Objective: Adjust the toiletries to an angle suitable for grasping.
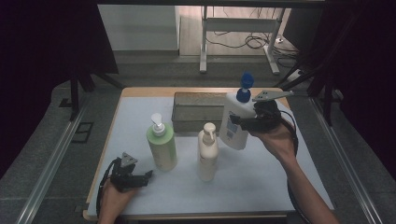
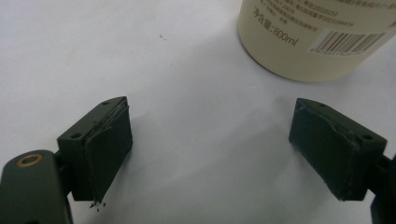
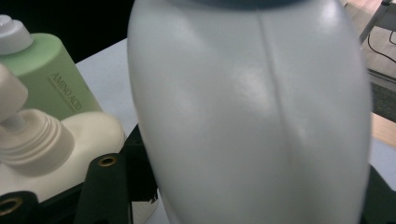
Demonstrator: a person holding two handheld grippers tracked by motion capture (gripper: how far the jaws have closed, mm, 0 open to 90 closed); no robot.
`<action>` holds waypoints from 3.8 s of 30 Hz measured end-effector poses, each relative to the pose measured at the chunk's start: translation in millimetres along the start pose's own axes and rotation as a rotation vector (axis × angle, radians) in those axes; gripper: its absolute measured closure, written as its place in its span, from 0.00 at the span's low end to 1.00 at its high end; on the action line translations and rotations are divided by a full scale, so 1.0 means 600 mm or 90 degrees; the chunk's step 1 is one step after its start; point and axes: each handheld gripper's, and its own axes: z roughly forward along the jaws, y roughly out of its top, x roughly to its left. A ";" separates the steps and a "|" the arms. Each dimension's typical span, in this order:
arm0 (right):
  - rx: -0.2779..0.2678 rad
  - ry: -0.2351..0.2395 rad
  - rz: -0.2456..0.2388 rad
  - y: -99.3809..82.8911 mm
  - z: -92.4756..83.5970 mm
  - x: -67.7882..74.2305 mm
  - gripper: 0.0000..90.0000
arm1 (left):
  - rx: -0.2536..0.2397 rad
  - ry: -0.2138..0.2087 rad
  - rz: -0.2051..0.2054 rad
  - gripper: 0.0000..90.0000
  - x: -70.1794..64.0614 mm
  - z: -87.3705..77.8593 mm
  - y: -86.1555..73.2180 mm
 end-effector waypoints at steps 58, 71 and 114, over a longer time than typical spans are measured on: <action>-0.034 -0.041 0.026 0.125 0.156 -0.027 0.45 | 0.000 0.000 0.001 0.15 0.000 0.000 0.000; -0.036 -0.051 0.025 0.129 0.212 -0.024 0.45 | 0.000 0.000 0.002 0.15 0.000 0.000 0.000; -0.011 -0.056 0.025 0.034 0.289 -0.019 0.44 | 0.002 -0.001 0.004 0.15 0.001 0.000 0.000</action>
